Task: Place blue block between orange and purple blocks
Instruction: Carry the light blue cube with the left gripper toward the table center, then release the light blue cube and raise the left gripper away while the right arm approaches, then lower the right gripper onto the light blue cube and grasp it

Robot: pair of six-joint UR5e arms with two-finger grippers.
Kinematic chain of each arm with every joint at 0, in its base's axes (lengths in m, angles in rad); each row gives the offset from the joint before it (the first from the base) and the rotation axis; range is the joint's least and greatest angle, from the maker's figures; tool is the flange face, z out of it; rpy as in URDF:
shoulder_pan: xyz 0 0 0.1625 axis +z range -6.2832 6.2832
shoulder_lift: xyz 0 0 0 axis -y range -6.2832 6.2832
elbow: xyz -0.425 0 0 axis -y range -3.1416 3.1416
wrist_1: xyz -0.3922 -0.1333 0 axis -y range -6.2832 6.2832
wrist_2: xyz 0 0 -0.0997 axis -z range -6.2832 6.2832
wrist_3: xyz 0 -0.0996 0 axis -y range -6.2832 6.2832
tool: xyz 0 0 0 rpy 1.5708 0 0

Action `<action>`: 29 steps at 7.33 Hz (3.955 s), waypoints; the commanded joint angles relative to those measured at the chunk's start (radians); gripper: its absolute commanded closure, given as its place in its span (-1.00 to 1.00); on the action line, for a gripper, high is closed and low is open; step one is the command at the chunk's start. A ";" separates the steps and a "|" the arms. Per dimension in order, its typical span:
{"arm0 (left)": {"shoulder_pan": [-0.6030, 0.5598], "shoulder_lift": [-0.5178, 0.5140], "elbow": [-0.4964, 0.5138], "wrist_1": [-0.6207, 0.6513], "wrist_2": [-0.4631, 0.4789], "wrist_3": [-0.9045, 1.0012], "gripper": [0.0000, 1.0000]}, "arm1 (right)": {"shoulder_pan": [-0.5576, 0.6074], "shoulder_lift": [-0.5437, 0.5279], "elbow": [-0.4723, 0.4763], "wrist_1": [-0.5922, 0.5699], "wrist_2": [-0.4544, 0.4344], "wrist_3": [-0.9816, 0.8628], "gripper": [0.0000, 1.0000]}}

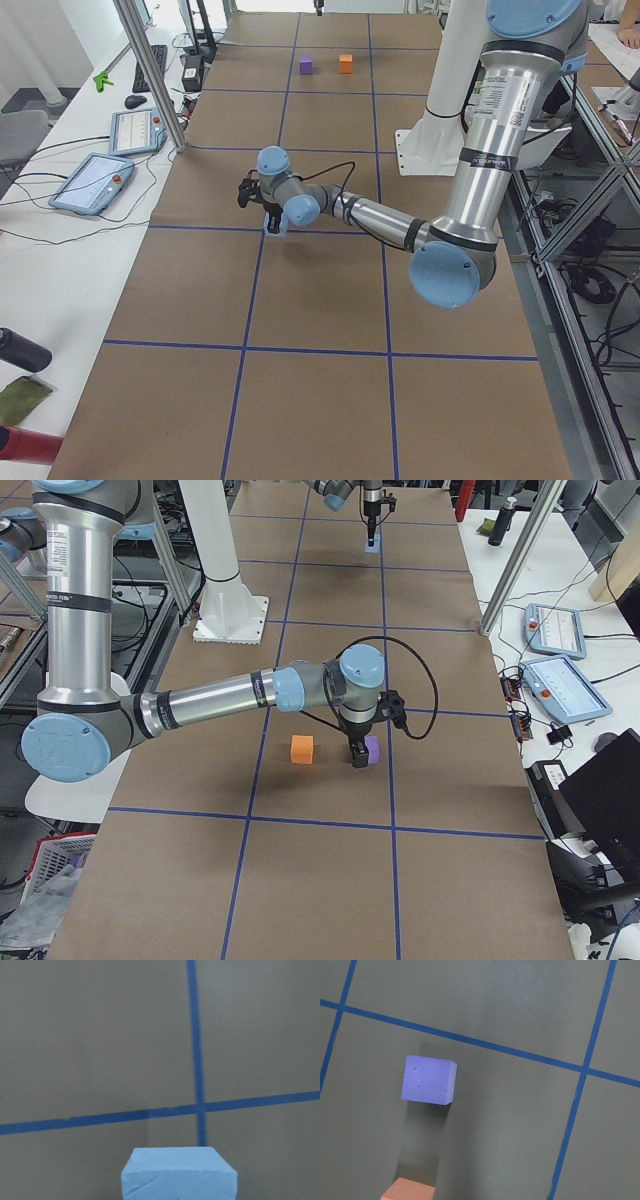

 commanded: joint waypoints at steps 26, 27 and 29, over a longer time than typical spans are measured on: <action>-0.769 0.366 -0.115 0.645 -0.117 1.463 -1.00 | -0.906 0.877 -0.303 0.021 -0.547 0.988 -0.99; -0.769 0.367 -0.115 0.645 -0.118 1.461 -1.00 | -0.926 0.918 -0.416 0.117 -0.572 0.989 -0.99; -0.769 0.376 -0.117 0.642 -0.122 1.455 -1.00 | -0.962 0.898 -0.465 0.178 -0.609 0.979 -0.98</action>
